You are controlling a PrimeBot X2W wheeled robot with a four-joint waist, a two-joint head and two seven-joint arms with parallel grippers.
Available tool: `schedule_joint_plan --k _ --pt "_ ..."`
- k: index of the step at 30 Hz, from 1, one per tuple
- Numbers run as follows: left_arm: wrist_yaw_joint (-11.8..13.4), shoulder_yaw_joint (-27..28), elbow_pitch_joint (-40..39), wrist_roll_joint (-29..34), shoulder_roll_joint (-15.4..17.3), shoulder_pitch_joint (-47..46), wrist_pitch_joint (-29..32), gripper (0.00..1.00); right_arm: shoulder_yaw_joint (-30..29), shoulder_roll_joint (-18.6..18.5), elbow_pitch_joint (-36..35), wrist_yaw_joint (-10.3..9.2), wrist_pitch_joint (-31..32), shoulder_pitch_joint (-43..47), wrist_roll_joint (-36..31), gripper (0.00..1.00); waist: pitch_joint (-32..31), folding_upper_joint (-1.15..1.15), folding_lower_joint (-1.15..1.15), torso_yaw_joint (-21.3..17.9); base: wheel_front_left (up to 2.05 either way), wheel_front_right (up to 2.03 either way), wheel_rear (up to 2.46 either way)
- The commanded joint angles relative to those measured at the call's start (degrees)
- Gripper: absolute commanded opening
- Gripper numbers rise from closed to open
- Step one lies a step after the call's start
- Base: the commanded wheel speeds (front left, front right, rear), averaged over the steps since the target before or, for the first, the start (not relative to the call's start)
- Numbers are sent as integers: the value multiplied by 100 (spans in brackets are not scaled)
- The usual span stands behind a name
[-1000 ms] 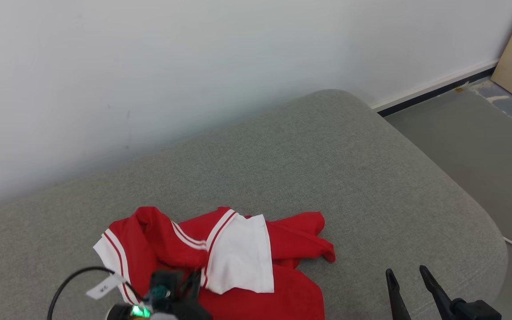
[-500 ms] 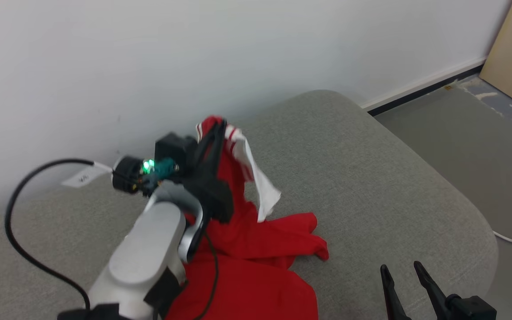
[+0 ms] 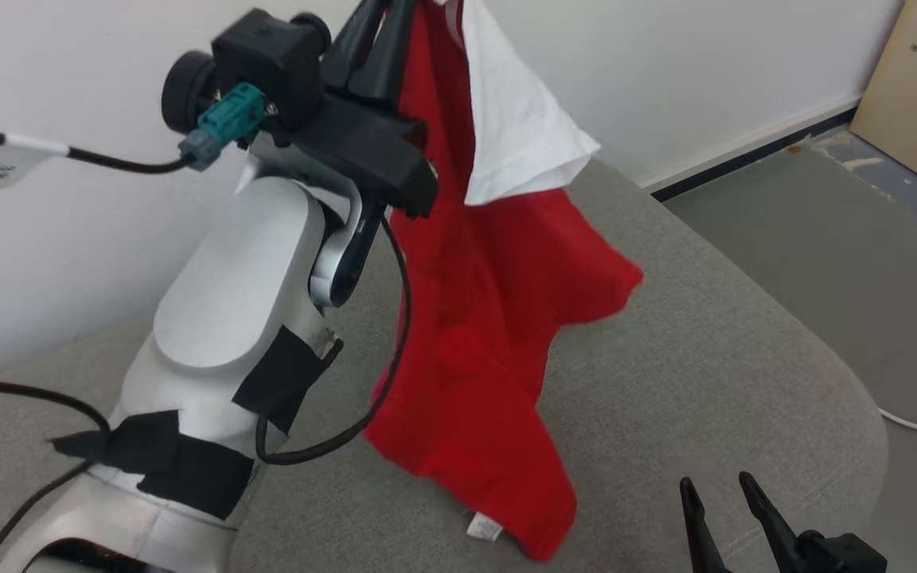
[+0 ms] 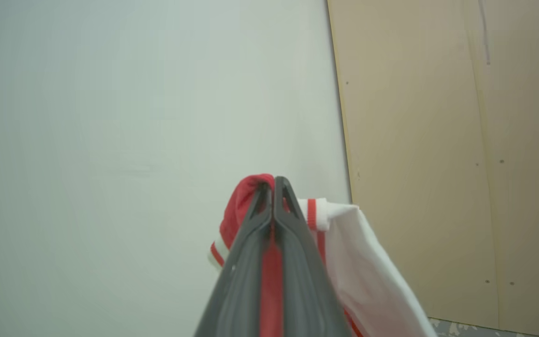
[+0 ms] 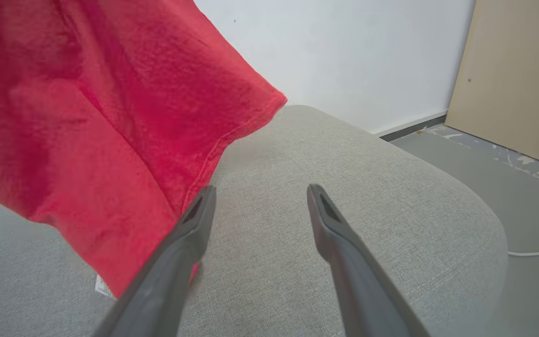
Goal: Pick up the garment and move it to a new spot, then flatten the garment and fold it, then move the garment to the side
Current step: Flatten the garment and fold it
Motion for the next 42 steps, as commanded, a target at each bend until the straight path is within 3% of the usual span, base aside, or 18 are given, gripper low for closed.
schedule_joint_plan --k 1,5,10,20,27,33,34,35,36,42 --pt "-29 36 -74 -134 -18 -39 -51 0 5 -2 11 20 -30 -50 24 100 2 0 0 59 0 0 0" --pt "84 22 -382 -796 -16 318 -72 0 -11 -2 26 20 -48 -37 37 100 4 0 0 252 0 0 0" --pt "290 7 -673 -1326 65 1468 301 0 -75 -2 11 20 -59 75 59 100 10 0 0 664 0 0 0" --pt "744 -89 -1287 -1673 1094 4249 1109 0 -69 -2 -1 20 -46 63 84 100 -33 0 0 1424 0 0 0" --pt "920 61 -1019 -1739 1469 4726 1201 0 -6 -2 89 20 -72 28 124 100 -71 0 0 1638 0 0 0" --pt "936 109 -622 -1784 1505 4656 1186 0 -20 -2 148 20 -78 -13 131 100 -104 0 0 1680 0 0 0" --pt "977 165 -433 -1825 1474 4621 1140 27 -21 -2 169 20 -76 -4 116 100 -129 0 0 1687 0 0 0" --pt "977 165 -433 -1825 1474 4621 1140 27 -21 -2 169 20 -76 -4 116 100 -129 0 0 1687 0 0 0" --pt "978 188 -357 -1882 1432 4622 1156 100 -19 -2 173 20 -76 8 102 100 -144 0 0 1689 0 0 0" --pt "921 457 -162 -2301 1266 4887 1087 100 -73 -2 136 20 -47 123 29 100 -252 0 0 1726 0 0 0"
